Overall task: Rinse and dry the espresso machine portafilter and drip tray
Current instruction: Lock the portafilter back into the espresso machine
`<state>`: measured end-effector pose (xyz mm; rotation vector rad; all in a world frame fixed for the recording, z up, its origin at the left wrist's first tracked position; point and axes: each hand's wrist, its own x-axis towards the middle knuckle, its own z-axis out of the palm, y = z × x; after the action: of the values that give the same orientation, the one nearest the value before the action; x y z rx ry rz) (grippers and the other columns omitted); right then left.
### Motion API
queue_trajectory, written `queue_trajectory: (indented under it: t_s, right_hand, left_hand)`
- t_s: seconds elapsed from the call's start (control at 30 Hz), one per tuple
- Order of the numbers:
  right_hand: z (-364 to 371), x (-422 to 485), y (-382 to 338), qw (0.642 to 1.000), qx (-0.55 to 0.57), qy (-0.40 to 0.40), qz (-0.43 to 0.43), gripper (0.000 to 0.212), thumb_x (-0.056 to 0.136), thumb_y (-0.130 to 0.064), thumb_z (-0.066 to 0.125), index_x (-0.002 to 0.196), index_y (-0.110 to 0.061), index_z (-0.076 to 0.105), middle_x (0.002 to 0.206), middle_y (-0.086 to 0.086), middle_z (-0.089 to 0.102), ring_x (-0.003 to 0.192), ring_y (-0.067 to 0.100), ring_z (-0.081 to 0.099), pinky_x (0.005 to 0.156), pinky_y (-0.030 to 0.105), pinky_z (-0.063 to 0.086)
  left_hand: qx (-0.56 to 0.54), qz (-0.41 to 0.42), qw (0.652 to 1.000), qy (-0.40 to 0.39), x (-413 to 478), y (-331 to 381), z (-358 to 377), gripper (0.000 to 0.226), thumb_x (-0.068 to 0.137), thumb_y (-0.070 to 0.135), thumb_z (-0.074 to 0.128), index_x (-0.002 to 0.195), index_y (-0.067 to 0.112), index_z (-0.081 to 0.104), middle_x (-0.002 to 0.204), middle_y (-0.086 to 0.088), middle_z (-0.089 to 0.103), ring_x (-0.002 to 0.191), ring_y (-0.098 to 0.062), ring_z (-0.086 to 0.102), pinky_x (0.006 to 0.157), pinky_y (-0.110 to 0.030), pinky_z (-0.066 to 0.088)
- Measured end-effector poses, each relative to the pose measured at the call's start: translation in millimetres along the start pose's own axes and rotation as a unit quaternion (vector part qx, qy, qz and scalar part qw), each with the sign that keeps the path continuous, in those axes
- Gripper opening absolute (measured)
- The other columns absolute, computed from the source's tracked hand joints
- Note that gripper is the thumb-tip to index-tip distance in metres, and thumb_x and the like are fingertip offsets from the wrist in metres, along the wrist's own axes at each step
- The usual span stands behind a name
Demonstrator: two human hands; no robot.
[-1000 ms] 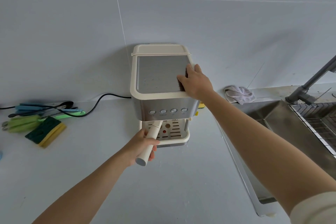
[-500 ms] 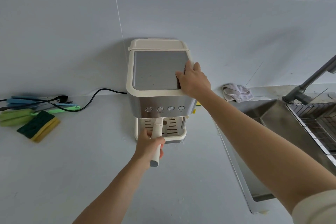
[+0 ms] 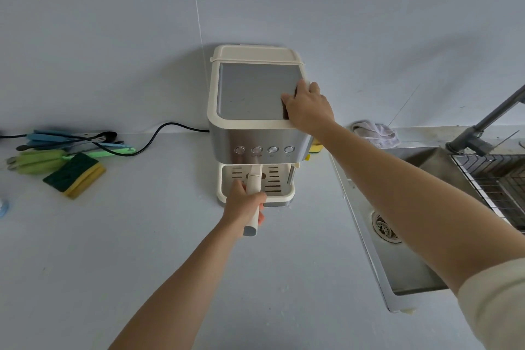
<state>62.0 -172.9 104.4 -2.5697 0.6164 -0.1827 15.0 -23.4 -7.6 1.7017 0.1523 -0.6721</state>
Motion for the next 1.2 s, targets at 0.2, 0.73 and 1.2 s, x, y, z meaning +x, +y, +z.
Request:
queue_trajectory:
  t_s: [0.2,0.73,1.2]
  right_hand:
    - [-4,-8,5,0.982,0.178,0.059,0.009,0.032,0.093,-0.025,0.040,0.118,-0.005,0.042,0.107,0.007,0.050,0.094,0.024,0.047,0.073,0.030,0.034]
    - [87,-63,137,0.984,0.099,-0.075,0.131,0.056,0.087,-0.016,0.057,0.138,-0.015,0.033,0.142,0.011,0.042,0.124,0.027,0.045,0.095,0.035,0.040]
    - [160,-33,134,0.976,-0.007,-0.216,0.015,0.098,0.056,-0.047,0.081,0.136,-0.021,0.031,0.129,-0.002,0.047,0.123,0.020,0.042,0.100,0.044,0.043]
  left_hand:
    - [-0.024,0.019,1.000,0.006,2,-4,-3,0.025,0.083,0.013,0.062,0.098,0.009,0.043,0.075,-0.006,0.058,0.054,-0.016,0.055,0.045,-0.020,0.045]
    - [0.295,0.161,0.939,0.072,47,-46,-60,0.050,0.076,0.020,0.071,0.120,0.006,0.052,0.122,-0.011,0.057,0.114,-0.027,0.051,0.086,-0.031,0.039]
    - [0.499,0.187,0.846,-0.002,109,-61,-63,0.111,0.063,0.044,0.079,0.145,0.005,0.016,0.138,-0.016,0.039,0.127,-0.031,0.039,0.104,-0.043,0.036]
